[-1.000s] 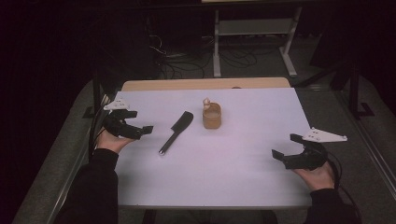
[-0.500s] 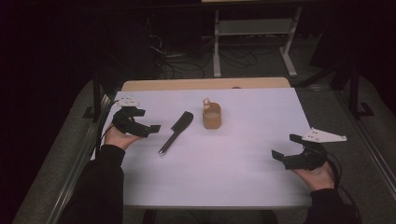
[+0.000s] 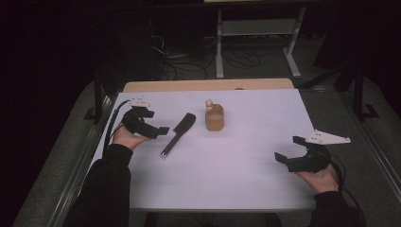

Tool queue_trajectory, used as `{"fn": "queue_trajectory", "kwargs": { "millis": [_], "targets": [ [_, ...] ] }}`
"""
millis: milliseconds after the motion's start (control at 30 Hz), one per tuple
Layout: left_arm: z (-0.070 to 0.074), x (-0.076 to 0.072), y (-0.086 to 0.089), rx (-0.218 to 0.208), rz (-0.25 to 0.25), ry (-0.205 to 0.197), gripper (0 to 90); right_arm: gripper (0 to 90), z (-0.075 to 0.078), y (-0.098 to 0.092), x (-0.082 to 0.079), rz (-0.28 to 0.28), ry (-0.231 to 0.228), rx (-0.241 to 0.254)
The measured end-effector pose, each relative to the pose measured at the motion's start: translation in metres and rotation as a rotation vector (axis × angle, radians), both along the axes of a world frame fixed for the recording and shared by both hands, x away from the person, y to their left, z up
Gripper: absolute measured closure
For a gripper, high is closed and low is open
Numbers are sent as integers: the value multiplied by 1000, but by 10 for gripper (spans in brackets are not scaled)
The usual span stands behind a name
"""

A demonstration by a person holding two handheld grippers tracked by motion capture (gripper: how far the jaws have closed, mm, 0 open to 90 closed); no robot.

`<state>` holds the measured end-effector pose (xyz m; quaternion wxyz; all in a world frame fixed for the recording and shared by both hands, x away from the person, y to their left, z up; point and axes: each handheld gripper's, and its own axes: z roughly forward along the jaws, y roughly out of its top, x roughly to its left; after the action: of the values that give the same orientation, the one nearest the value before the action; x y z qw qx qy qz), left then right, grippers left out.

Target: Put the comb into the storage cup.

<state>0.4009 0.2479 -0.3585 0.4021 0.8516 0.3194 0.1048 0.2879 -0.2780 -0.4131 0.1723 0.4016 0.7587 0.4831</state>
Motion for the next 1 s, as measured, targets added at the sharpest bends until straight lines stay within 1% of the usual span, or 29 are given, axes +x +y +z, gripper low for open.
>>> {"fn": "queue_trajectory", "kwargs": {
  "millis": [100,133,233,267,333,533,567,633,667,700,800,833,900,1000],
  "targets": [
    [-2,1,-4,3,-7,8,0,0,0,0,0,2,2,-1],
    [-5,2,-7,17,-16,14,0,0,0,0,0,3,1,-2],
    [-7,3,-10,25,-20,21,0,0,0,1,0,4,2,-4],
    [-8,4,-10,33,-27,22,0,0,0,1,0,4,2,-4],
    [-10,5,-14,37,-32,31,0,0,-1,2,1,6,7,-7],
    [-14,7,-19,49,-39,41,0,0,-1,2,1,10,7,-11],
    [-15,8,-20,58,-42,45,0,0,-1,2,1,10,7,-11],
    [-18,9,-21,66,-39,59,0,0,-1,2,1,10,7,-9],
    [-21,10,-21,77,-36,69,0,0,-1,2,1,10,6,-8],
    [-21,10,-21,77,-36,69,0,0,-1,2,1,10,6,-8],
    [-24,12,-22,87,-30,86,0,0,-1,2,1,12,7,-11],
    [-26,14,-22,102,-31,97,0,0,-1,2,1,12,7,-11],
    [-27,14,-23,102,-28,101,0,0,-1,2,1,12,7,-10],
    [-30,16,-23,114,-21,120,0,0,-1,2,1,11,8,-11]
  ]
}}
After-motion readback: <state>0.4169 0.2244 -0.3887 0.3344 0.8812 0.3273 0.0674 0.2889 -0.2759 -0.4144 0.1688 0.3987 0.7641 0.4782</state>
